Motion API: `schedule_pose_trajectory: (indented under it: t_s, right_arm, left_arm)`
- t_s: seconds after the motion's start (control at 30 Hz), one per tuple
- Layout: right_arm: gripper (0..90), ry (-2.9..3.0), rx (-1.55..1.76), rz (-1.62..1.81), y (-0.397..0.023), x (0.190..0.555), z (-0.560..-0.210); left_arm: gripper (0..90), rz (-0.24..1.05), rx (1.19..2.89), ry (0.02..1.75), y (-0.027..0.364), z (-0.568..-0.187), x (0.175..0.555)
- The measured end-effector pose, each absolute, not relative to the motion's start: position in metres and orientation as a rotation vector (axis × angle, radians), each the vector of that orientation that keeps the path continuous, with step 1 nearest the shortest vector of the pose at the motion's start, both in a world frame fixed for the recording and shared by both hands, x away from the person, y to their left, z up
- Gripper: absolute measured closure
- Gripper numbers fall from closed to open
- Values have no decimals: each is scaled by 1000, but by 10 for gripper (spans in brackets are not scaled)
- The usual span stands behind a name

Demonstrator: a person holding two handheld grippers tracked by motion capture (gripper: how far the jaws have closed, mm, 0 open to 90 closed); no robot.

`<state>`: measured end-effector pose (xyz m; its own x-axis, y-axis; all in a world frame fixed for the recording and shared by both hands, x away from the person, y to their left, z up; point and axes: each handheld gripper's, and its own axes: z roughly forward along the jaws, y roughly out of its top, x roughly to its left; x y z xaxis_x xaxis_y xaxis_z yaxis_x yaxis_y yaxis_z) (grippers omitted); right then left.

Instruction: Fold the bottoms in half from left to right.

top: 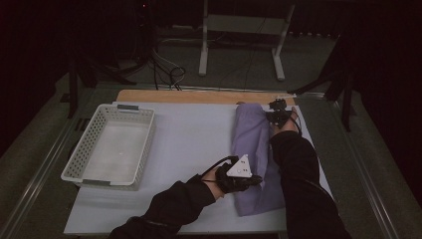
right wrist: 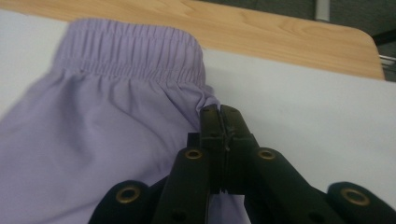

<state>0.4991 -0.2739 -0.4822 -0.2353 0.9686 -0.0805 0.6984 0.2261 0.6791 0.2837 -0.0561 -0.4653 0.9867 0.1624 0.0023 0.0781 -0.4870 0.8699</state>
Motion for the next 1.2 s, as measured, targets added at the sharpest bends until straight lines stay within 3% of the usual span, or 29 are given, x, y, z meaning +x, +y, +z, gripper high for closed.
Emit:
schedule_pose_trajectory:
  t_s: [0.3, 0.33, 0.5, 0.6, 0.7, 0.9, 1.07, 1.2]
  right_arm:
    - [860, 2016, 1570, 680, -282, 498, -500]
    - [836, 2015, 1573, 677, -282, 497, -500]
    - [548, 2012, 1553, 743, -282, 491, -492]
    - [441, 1994, 1517, 840, -286, 479, -480]
    - [362, 1963, 1497, 932, -292, 466, -468]
    - [297, 1922, 1447, 949, -309, 437, -450]
    - [159, 1936, 1439, 1023, -332, 416, -441]
    - [148, 1922, 1454, 1054, -347, 401, -438]
  left_arm:
    - [880, 78, 2105, 173, -67, -475, 287]
    - [879, 75, 2107, 177, -68, -476, 288]
    - [880, 70, 2109, 167, -74, -475, 287]
    - [880, 70, 2115, 145, -79, -473, 284]
    - [879, 73, 2126, 126, -86, -471, 282]
    - [879, 57, 2152, 86, -104, -470, 280]
    - [878, 51, 2183, 44, -126, -469, 278]
    - [877, 40, 2201, 17, -144, -470, 275]
